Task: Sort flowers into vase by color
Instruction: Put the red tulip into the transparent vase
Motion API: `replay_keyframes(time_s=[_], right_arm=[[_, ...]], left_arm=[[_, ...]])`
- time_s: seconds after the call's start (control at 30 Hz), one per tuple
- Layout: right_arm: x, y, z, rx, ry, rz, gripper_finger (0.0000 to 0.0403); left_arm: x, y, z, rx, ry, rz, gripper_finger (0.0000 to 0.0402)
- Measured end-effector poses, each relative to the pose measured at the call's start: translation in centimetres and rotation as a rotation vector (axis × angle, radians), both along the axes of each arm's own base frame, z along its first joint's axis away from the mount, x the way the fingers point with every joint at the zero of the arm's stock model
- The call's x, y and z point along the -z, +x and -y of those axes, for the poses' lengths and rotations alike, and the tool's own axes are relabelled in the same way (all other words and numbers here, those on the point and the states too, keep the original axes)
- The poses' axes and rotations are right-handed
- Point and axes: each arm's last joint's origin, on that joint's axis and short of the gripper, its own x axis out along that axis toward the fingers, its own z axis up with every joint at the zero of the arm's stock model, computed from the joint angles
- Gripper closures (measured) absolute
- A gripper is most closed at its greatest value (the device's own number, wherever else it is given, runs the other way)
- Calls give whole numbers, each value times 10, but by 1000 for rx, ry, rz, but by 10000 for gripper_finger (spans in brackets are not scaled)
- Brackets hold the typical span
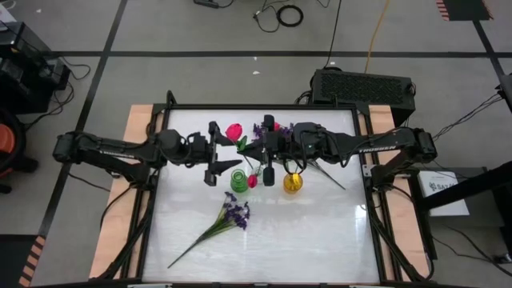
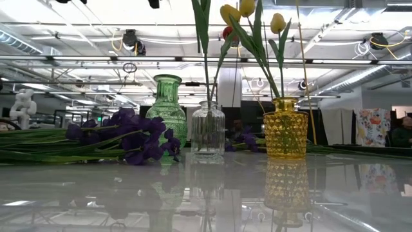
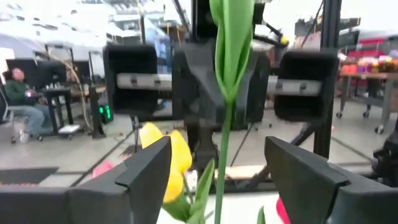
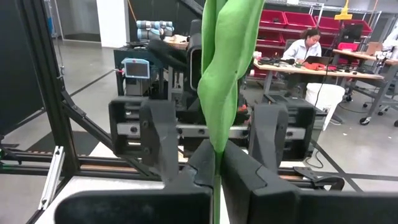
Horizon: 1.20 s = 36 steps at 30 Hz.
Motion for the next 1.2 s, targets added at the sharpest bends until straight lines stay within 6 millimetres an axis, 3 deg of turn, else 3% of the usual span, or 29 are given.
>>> replay_keyframes(time_s=[0.3,0.63,0.73,1.03,1.2], right_arm=[[1,0,0,8,-1,-11,399],[3,0,1,56,-7,-28,390],[3,0,0,65,-8,-28,360],[4,-5,-6,56,-9,-71,231],[-17,-24,-8,68,-8,-66,186]], left_arm=[[4,10,-2,-11,4,26,228],[5,10,-4,-2,35,20,366],[4,9,-4,-4,38,23,392],[-1,1,-10,-17,33,52,395],[-3,-18,-12,-19,11,90,396]])
